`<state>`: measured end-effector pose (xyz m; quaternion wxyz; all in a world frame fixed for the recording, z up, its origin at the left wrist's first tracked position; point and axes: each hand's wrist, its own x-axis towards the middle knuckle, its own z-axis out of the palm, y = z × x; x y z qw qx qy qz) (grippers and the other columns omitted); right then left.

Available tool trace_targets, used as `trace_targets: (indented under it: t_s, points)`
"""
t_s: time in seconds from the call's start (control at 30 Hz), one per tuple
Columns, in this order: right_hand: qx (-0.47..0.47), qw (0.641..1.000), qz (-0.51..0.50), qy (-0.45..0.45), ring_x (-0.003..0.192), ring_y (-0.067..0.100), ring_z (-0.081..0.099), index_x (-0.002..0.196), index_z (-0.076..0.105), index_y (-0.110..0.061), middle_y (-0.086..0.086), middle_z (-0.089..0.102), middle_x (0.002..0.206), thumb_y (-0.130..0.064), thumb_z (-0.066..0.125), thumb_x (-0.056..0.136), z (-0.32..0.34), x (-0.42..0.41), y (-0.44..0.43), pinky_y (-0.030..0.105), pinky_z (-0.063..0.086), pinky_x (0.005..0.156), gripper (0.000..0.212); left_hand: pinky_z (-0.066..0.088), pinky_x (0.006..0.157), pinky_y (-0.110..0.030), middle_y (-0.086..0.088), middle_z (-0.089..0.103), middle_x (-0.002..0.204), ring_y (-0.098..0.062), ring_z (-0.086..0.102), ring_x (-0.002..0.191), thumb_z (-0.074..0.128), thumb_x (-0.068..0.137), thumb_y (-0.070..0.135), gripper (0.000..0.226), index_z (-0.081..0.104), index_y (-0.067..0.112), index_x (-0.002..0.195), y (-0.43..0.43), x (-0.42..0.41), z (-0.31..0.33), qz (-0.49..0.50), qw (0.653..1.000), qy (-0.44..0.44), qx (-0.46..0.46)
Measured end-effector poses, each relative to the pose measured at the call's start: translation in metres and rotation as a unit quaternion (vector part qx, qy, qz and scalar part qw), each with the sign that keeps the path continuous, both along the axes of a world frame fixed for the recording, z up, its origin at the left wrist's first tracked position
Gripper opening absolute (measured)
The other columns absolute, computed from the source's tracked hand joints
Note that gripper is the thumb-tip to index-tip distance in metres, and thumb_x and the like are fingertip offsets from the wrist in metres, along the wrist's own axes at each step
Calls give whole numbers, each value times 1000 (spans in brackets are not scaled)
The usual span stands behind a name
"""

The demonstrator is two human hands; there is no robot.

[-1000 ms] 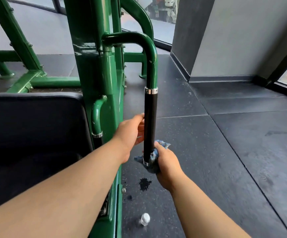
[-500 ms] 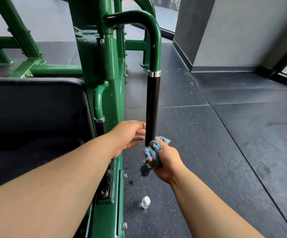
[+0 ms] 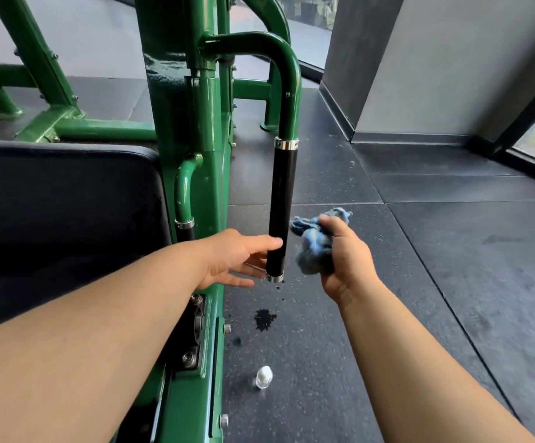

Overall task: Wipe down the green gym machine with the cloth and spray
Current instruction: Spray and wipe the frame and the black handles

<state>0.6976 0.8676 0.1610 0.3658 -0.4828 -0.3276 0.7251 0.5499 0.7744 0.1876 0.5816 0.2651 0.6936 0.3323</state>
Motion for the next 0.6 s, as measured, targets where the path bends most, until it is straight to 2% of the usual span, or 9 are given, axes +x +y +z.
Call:
trace_targets:
  t_s: [0.03, 0.07, 0.13, 0.2, 0.23, 0.33, 0.4, 0.5, 0.6]
  points:
    - [-14, 999, 34, 6, 53, 17, 62, 101, 64, -8, 7, 66, 71, -28, 68, 84, 1, -1, -3, 29, 52, 54, 26, 55, 74, -33, -8, 73, 97, -20, 70, 94, 70, 74, 53, 51, 66, 7, 98, -1, 0, 3, -10, 1000, 12, -6]
    - [-20, 998, 54, 9, 67, 24, 69, 107, 66, -6, 13, 70, 84, -30, 72, 81, 1, -1, -9, 35, 57, 64, 36, 56, 71, -33, -11, 73, 100, -22, 71, 93, 69, 66, 61, 65, 65, 5, 100, -1, 0, 5, -22, 999, 21, -12]
    - [-14, 999, 43, 23, 92, 35, 68, 113, 64, 0, 22, 68, 105, -29, 84, 66, 2, -2, -17, 46, 54, 85, 59, 58, 67, -34, -17, 70, 105, -25, 72, 90, 66, 57, 68, 80, 63, 2, 103, -3, 3, 11, -45, 999, 17, -22]
    - [-10, 998, 49, 38, 94, 38, 62, 119, 60, 5, 26, 63, 109, -29, 92, 49, 3, -1, -22, 49, 52, 80, 84, 58, 66, -33, -19, 65, 107, -27, 72, 87, 66, 57, 66, 79, 61, 3, 106, -4, 9, 17, -45, 999, -5, -20]
    - [-18, 996, 63, 54, 96, 39, 62, 122, 58, 7, 26, 64, 112, -30, 90, 49, 5, -1, -24, 49, 53, 81, 87, 58, 64, -31, -18, 63, 107, -26, 72, 85, 69, 58, 61, 75, 62, 4, 107, -4, 11, 18, -39, 999, -15, -18]
    - [-44, 993, 90, 69, 106, 37, 66, 117, 65, 4, 23, 68, 113, -28, 78, 64, 3, 5, -24, 52, 51, 95, 63, 55, 54, -19, -12, 70, 92, -16, 70, 70, 75, 79, 28, 33, 63, 4, 99, -4, 14, 19, -41, 998, -37, -18]
    - [-42, 992, 95, 65, 95, 31, 70, 108, 69, -1, 16, 72, 103, -30, 76, 63, 5, 10, -24, 41, 56, 89, 54, 49, 44, -14, -7, 68, 74, -8, 64, 54, 62, 90, 8, 3, 60, 5, 91, -1, 13, 26, -35, 999, -24, -7]
    - [-25, 990, 106, 84, 61, 15, 65, 95, 64, -9, 10, 70, 79, -19, 75, 66, 15, 13, -22, 22, 55, 58, 33, 43, 45, -18, -1, 56, 61, -8, 50, 48, 55, 91, 10, 10, 58, 10, 82, 7, 9, 31, 43, 991, 96, 85]
    - [-12, 991, 68, 117, 55, 14, 65, 104, 51, -12, 12, 72, 77, -1, 70, 80, 27, 10, -24, 20, 53, 49, 32, 36, 63, -28, -2, 53, 67, -18, 46, 65, 51, 90, 14, 17, 56, 18, 74, 13, 19, 25, 143, 948, 194, 208]
